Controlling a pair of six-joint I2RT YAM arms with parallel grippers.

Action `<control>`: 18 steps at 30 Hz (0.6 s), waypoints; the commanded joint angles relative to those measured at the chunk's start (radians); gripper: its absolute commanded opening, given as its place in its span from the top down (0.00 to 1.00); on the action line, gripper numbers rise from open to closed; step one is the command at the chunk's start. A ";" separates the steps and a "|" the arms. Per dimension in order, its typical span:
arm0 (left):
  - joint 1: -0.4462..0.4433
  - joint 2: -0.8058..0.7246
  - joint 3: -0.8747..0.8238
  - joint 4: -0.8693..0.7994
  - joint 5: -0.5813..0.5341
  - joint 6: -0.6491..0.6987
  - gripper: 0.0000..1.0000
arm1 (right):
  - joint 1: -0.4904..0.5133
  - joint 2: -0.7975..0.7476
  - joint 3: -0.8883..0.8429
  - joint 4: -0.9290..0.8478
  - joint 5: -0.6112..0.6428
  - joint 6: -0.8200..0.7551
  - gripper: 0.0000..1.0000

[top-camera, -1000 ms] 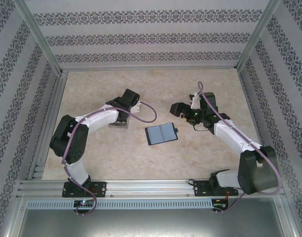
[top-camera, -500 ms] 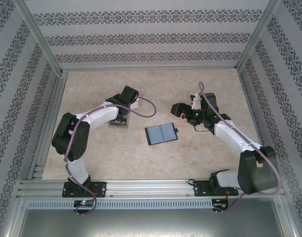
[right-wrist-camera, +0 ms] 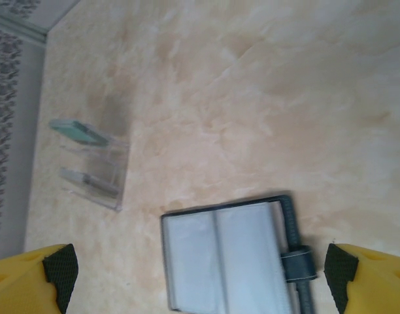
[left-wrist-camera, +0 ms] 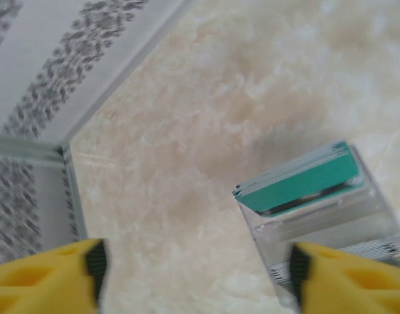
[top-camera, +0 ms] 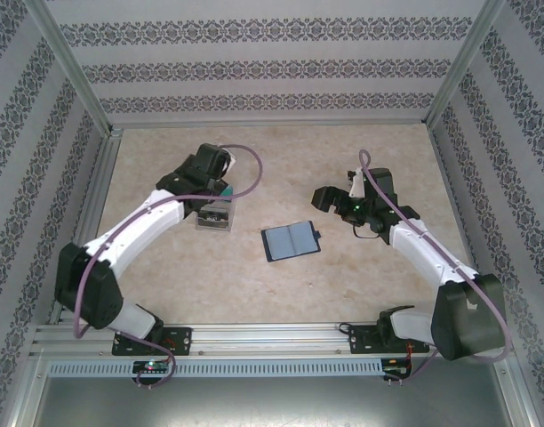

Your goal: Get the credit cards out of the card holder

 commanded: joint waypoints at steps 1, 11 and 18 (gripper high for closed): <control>0.019 -0.116 -0.095 -0.011 -0.062 -0.345 0.01 | -0.010 -0.045 0.040 -0.078 0.200 -0.101 0.02; 0.200 -0.353 -0.454 0.037 -0.269 -0.797 0.01 | -0.010 -0.122 -0.040 -0.025 0.711 -0.267 0.02; 0.349 -0.258 -0.600 0.387 -0.213 -0.645 0.01 | -0.022 -0.042 -0.148 0.249 0.863 -0.432 0.02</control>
